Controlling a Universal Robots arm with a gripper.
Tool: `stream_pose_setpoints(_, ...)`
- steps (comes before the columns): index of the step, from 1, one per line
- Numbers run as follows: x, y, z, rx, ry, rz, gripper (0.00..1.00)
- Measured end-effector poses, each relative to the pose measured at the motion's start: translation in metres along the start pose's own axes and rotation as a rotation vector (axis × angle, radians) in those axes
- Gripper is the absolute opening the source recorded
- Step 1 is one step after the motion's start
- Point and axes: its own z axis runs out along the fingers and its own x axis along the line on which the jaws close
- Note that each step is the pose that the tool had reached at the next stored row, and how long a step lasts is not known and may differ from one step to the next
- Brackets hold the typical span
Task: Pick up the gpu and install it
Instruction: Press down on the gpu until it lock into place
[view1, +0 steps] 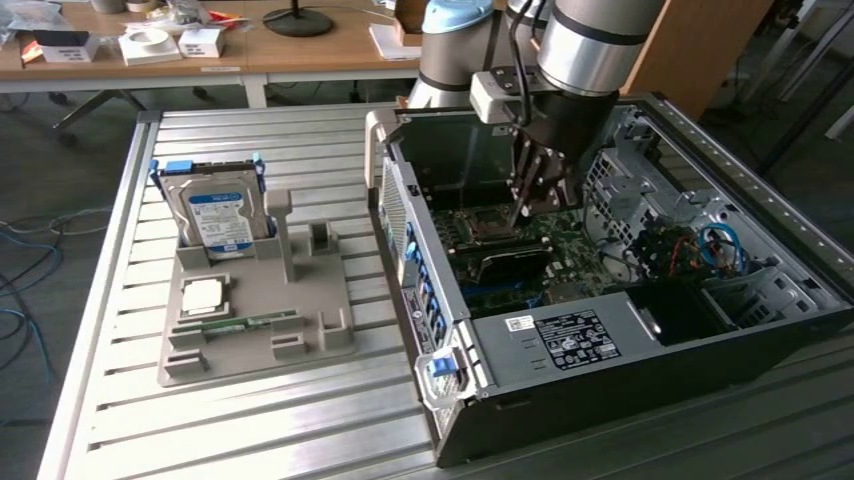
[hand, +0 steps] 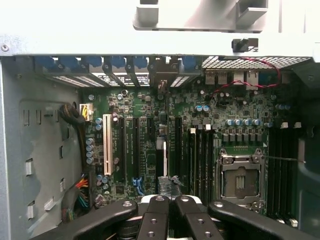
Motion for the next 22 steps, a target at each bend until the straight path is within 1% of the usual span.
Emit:
stream_pose_setpoints(5,0.000,0.0000,0.0068,0.0000,0.0000,0.000,0.11)
stream_pose_setpoints(11,0.000,-0.0001,0.0127,0.0000,0.0000,0.000,0.11)
stream_pose_setpoints(16,0.000,0.0001,0.0131,-0.0001,0.0002,0.000,0.11)
stream_pose_setpoints(22,-0.003,0.0066,0.0147,0.0002,0.0000,0.000,0.11)
